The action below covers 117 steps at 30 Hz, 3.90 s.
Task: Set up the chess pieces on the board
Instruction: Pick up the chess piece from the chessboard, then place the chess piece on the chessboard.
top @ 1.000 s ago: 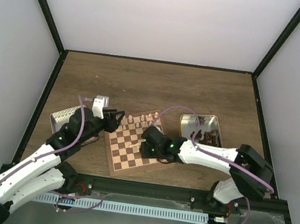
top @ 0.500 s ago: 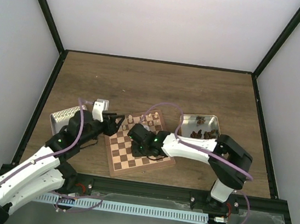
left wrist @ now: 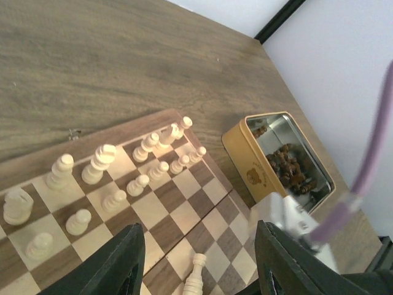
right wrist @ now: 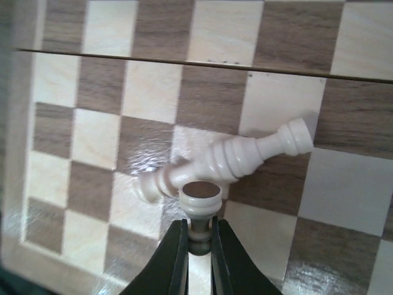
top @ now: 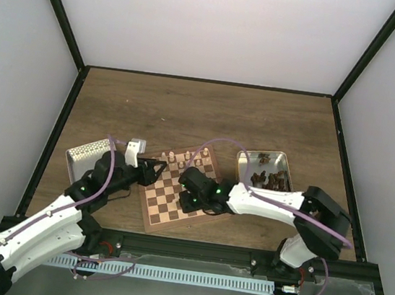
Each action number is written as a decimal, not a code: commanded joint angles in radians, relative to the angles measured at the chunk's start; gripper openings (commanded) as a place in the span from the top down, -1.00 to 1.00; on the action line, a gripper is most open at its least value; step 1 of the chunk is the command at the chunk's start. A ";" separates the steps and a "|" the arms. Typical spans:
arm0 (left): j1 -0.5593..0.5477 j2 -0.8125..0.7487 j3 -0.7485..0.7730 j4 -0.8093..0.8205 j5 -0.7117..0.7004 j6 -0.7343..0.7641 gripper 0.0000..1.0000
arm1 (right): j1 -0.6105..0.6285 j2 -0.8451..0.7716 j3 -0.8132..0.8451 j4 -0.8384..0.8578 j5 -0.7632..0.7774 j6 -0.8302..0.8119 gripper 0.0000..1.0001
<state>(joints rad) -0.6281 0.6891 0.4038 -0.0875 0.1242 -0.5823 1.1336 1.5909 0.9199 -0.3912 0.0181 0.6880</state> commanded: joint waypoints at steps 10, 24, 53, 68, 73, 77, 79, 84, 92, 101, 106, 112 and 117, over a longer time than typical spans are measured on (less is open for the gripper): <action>0.001 0.028 -0.081 0.183 0.118 -0.073 -0.10 | -0.012 -0.234 -0.172 0.325 -0.040 -0.100 0.99; 0.001 0.057 -0.113 0.289 0.251 -0.166 -0.09 | -0.023 -0.358 -0.360 0.637 -0.068 -0.085 0.99; 0.001 0.151 -0.154 0.439 0.481 -0.306 0.38 | -0.023 -0.344 -0.329 0.788 -0.052 -0.178 0.98; 0.003 0.098 -0.019 0.291 0.351 -0.427 0.82 | -0.023 -0.439 -0.372 0.904 -0.024 -0.033 -0.10; 0.004 0.112 0.033 0.311 0.301 -0.658 0.82 | -0.023 -0.461 -0.382 1.032 0.033 0.117 -0.18; 0.004 0.117 0.021 0.448 0.300 -0.878 0.82 | -0.023 -0.434 -0.346 0.994 0.115 0.208 -0.16; 0.004 0.119 0.026 0.485 0.296 -0.959 0.82 | -0.024 -0.423 -0.338 0.979 0.165 0.231 -0.14; 0.004 0.117 0.031 0.535 0.288 -1.102 0.82 | -0.023 -0.387 -0.305 1.026 0.166 0.173 0.06; 0.004 0.092 0.032 0.527 0.262 -1.162 0.83 | -0.023 -0.340 -0.271 1.096 0.164 0.140 0.55; 0.004 0.035 0.044 0.361 0.203 -1.041 0.46 | -0.023 -0.350 -0.228 0.912 0.178 0.155 0.99; 0.007 -0.035 0.069 0.026 0.005 -0.721 -0.13 | -0.025 -0.318 -0.099 0.526 0.163 0.147 0.99; 0.007 -0.091 0.177 -0.292 -0.366 -0.350 -0.28 | -0.025 -0.148 0.099 0.054 0.038 0.041 0.99; 0.007 -0.118 0.351 -0.445 -0.617 -0.146 -0.29 | 0.002 0.067 0.340 -0.196 0.009 -0.053 0.99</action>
<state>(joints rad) -0.6224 0.6064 0.6258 -0.3672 -0.2207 -0.9874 1.1183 1.5360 1.0981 -0.2741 0.0685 0.7330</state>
